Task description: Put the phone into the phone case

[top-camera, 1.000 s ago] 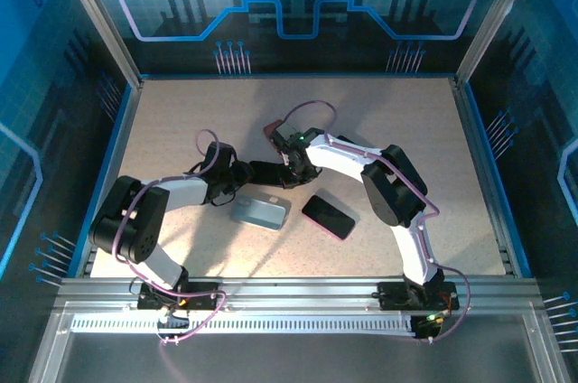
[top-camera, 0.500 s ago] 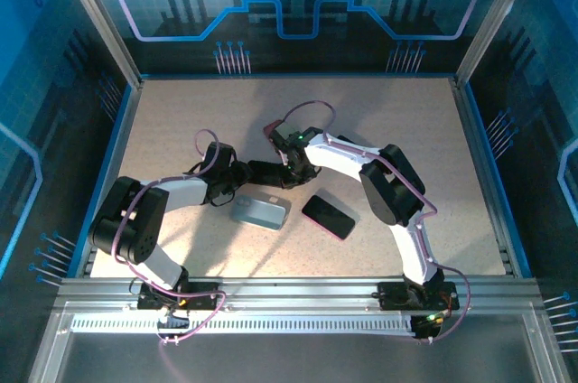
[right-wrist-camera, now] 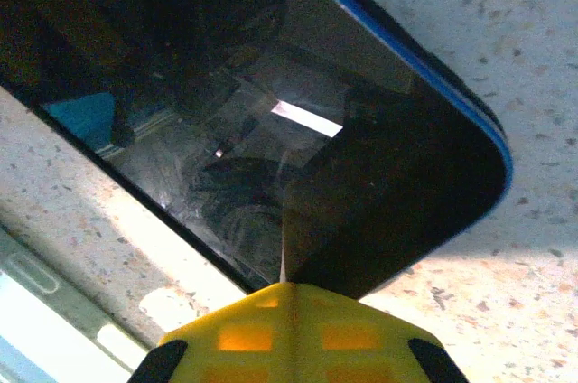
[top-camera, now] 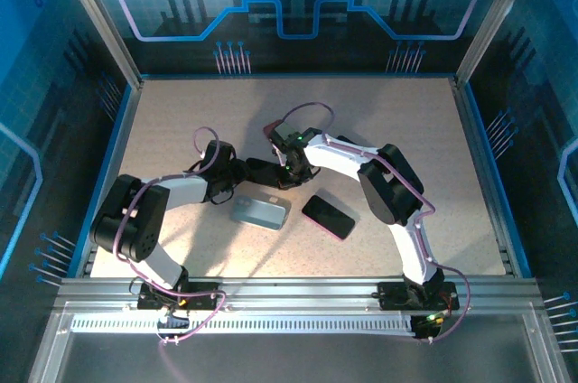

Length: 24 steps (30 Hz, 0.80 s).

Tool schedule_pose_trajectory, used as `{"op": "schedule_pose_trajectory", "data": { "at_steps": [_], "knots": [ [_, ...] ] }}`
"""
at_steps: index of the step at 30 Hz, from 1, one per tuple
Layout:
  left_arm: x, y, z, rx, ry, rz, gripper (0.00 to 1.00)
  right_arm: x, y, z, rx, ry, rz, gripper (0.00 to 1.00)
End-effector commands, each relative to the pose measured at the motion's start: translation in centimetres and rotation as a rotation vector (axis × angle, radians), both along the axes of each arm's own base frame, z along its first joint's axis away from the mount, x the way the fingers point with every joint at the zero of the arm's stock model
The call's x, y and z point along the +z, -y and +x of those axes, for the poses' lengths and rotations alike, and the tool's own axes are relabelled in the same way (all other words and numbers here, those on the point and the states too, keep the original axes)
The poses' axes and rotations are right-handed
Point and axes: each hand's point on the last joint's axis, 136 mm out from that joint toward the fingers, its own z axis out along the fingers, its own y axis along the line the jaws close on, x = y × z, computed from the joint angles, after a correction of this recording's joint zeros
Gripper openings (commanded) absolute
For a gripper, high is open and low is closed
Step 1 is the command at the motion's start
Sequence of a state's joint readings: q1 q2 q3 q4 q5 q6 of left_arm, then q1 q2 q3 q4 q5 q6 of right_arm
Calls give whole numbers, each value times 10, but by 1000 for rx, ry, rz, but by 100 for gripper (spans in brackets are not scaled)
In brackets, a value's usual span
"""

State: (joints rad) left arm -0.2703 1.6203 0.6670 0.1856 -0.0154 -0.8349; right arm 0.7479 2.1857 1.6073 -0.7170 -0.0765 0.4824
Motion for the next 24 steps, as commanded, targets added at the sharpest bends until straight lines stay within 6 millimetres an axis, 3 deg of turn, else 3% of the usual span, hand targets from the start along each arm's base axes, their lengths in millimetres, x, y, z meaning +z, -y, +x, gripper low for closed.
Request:
{"op": "schedule_pose_trajectory", "data": {
  "at_steps": [1,10,18,24],
  "knots": [
    [-26,-3,-15,-23,-100,37,25,-127,31,-144,87,-487,-196,0],
    [-18,7,-3,-50,-73,8,25,-41,7,-107,11,-340,-5,0],
    [-6,18,5,-90,-55,11,25,30,5,-49,-61,-149,117,0],
    [3,21,12,-106,-40,20,25,56,11,-24,-63,-71,145,1]
  ]
}}
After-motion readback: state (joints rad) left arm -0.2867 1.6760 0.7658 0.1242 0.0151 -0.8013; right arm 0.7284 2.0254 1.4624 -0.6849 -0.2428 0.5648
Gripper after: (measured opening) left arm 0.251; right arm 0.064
